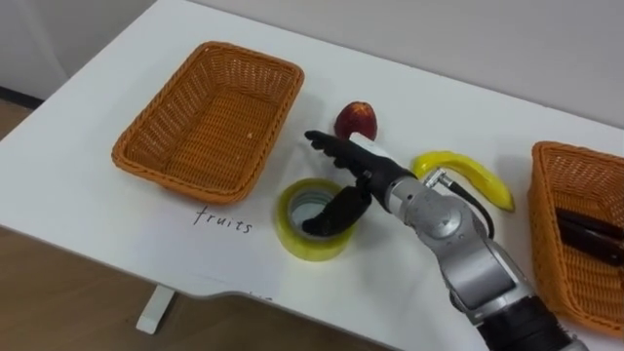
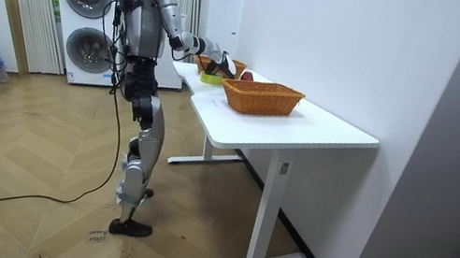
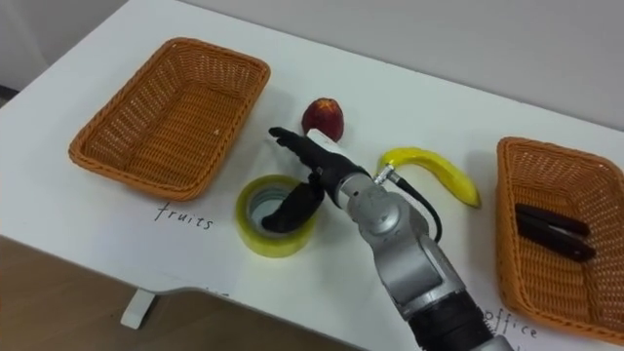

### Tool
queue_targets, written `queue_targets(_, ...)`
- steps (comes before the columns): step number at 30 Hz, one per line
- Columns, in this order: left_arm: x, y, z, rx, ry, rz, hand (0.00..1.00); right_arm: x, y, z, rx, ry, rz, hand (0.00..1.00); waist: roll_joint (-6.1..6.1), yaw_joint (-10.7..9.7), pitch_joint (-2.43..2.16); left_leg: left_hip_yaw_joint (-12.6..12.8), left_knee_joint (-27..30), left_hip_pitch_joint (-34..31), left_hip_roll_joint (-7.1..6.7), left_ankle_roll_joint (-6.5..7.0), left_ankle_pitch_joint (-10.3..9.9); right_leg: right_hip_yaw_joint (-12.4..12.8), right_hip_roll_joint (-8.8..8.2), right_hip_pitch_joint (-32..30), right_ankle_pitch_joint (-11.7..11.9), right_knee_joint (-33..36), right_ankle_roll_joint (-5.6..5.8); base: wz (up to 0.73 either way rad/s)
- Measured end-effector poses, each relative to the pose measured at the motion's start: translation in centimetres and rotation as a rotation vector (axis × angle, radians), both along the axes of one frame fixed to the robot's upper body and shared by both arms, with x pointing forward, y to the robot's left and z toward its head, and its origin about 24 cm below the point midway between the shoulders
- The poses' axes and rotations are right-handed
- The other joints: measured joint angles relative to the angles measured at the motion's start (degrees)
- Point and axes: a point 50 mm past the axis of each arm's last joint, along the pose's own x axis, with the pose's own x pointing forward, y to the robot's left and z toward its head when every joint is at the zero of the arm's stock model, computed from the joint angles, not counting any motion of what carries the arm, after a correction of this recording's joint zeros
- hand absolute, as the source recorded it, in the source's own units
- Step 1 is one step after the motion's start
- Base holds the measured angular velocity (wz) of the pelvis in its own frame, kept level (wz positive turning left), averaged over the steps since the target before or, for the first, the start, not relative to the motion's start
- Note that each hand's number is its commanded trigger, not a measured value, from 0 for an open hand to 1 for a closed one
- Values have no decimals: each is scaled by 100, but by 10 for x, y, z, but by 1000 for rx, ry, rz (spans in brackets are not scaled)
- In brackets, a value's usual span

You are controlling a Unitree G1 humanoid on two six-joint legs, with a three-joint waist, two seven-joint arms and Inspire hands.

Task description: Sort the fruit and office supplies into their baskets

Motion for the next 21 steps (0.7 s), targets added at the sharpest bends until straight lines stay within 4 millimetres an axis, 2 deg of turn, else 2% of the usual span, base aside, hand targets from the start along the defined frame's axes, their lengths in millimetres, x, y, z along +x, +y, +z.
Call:
queue_targets(8,6,-4,0,-13,3,0,0,3,1,6,-194,-63,28,100,-11,182,-10,-5,-6,2,0,0,0,32,2,5,0,0,0,0)
queue_targets(13,11,-2,1,-8,3,-22,0,8,1,9,-241,-66,9,100,-78,238,-52,-41,-12,36,-1,0,0,36,4,16,0,-6,0,3)
queue_targets(15,12,0,2,-1,1,-25,0,8,4,9,-260,-61,24,100,-129,256,-25,-54,-12,92,-9,0,0,38,4,92,0,-40,0,2)
queue_targets(18,13,3,3,8,-3,-26,0,8,5,9,-262,-52,38,100,-209,273,-26,-64,-15,101,-24,0,0,42,0,121,0,-102,0,0)
queue_targets(21,13,3,3,9,-3,-26,0,8,4,9,-262,-46,39,100,-218,284,-14,-65,-15,100,-24,0,0,43,0,122,0,-102,0,0)
